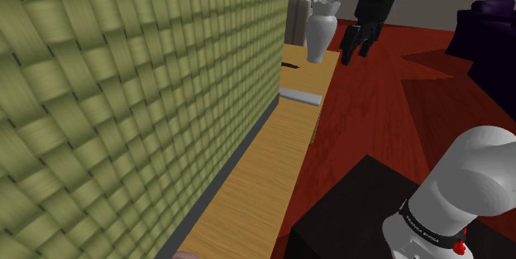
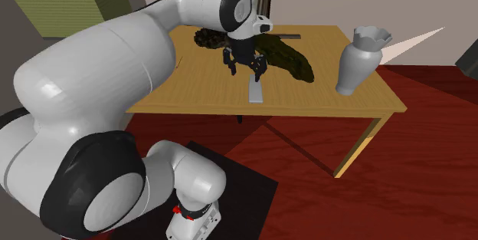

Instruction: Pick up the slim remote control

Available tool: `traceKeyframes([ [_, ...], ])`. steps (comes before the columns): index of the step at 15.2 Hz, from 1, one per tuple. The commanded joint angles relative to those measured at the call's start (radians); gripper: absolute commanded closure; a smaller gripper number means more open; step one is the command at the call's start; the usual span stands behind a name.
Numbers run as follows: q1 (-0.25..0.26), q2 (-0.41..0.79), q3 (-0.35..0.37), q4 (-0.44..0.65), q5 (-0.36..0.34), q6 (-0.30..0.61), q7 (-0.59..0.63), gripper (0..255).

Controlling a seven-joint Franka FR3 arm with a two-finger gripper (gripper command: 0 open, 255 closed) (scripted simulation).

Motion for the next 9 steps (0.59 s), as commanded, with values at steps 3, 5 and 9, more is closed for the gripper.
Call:
traceKeyframes([
  [3,0.015,0.065,-0.016,0.004,-0.003,0.052,-0.049,0],
  [5,0.031,0.133,-0.031,0.013,-0.005,0.101,-0.097,0],
  [9,0.061,0.274,-0.054,0.045,-0.001,0.19,-0.194,0],
])
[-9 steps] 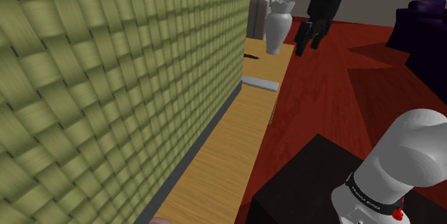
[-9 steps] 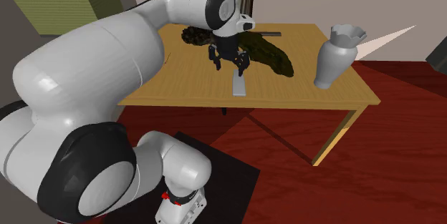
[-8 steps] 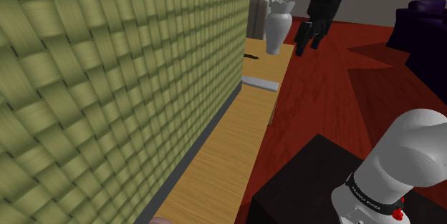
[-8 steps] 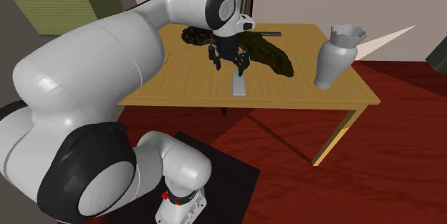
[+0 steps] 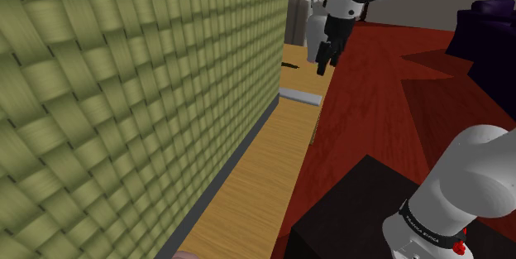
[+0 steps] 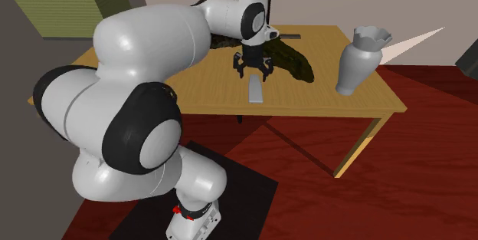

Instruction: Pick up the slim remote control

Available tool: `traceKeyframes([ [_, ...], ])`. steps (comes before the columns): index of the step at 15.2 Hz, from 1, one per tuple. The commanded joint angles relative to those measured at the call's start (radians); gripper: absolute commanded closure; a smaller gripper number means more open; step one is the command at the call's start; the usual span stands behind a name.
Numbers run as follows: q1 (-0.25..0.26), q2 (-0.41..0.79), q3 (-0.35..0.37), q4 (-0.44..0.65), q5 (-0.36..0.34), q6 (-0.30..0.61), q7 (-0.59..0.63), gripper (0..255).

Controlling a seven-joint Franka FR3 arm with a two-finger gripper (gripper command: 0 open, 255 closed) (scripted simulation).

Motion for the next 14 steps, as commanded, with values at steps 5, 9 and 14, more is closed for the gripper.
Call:
traceKeyframes([
  [5,0.043,0.22,-0.024,0.077,0.016,0.112,-0.148,0],
  [9,0.066,0.369,-0.027,0.148,0.034,0.167,-0.243,0],
  [14,0.067,0.405,-0.026,0.121,0.038,0.227,-0.256,0],
])
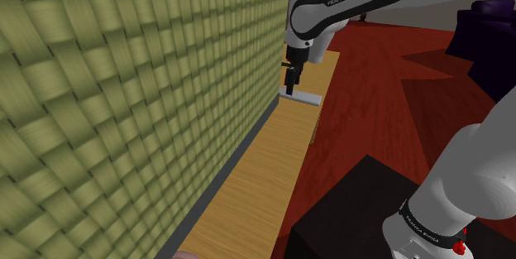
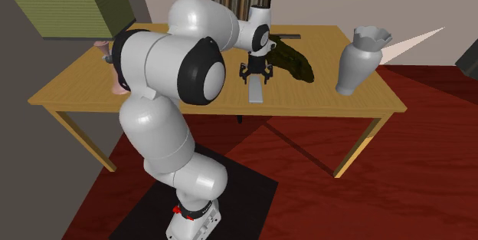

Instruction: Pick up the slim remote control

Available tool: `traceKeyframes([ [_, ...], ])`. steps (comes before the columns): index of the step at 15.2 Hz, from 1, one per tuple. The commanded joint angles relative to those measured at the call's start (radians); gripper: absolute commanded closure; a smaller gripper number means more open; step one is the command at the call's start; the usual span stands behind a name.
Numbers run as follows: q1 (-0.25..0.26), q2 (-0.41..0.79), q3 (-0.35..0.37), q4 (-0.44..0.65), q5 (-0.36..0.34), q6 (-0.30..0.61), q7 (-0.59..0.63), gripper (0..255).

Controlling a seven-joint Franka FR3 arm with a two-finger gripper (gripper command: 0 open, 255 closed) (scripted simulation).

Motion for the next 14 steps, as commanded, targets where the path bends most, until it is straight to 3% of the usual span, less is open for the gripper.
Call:
traceKeyframes([
  [1,0.0,0.007,0.0,-0.019,0.0,0.027,-0.002,0],
  [5,0.0,0.019,-0.001,-0.042,0.001,0.061,-0.002,0],
  [6,0.0,0.02,-0.001,-0.04,0.001,0.06,-0.003,255],
  [14,-0.001,0.02,-0.001,-0.04,0.001,0.06,-0.003,255],
])
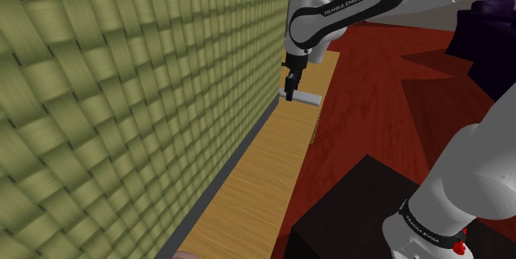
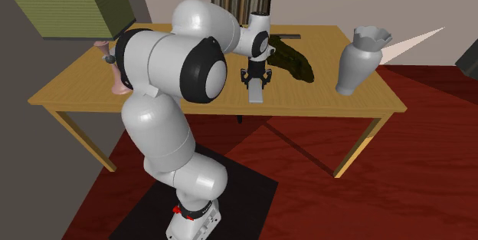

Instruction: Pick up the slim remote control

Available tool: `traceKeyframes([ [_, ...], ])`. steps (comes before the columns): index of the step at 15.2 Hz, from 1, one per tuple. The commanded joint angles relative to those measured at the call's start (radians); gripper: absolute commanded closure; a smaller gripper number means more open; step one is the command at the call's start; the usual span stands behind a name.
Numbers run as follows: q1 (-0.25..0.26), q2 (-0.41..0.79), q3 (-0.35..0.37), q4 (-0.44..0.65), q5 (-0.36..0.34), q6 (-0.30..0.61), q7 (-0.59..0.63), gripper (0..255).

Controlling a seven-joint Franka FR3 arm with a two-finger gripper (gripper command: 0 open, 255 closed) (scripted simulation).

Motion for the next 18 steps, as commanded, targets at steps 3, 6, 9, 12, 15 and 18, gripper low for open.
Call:
traceKeyframes([
  [3,0.0,-0.01,0.001,0.015,-0.001,-0.025,0.001,255],
  [6,0.0,-0.023,0.001,0.043,-0.002,-0.065,0.001,255],
  [9,0.001,-0.034,0.002,0.072,-0.002,-0.106,0.002,255],
  [12,0.001,-0.043,0.002,0.103,-0.002,-0.146,0.002,255],
  [15,0.001,-0.05,0.002,0.136,-0.003,-0.186,0.002,255],
  [18,0.001,-0.052,0.003,0.149,-0.003,-0.201,0.002,255],
])
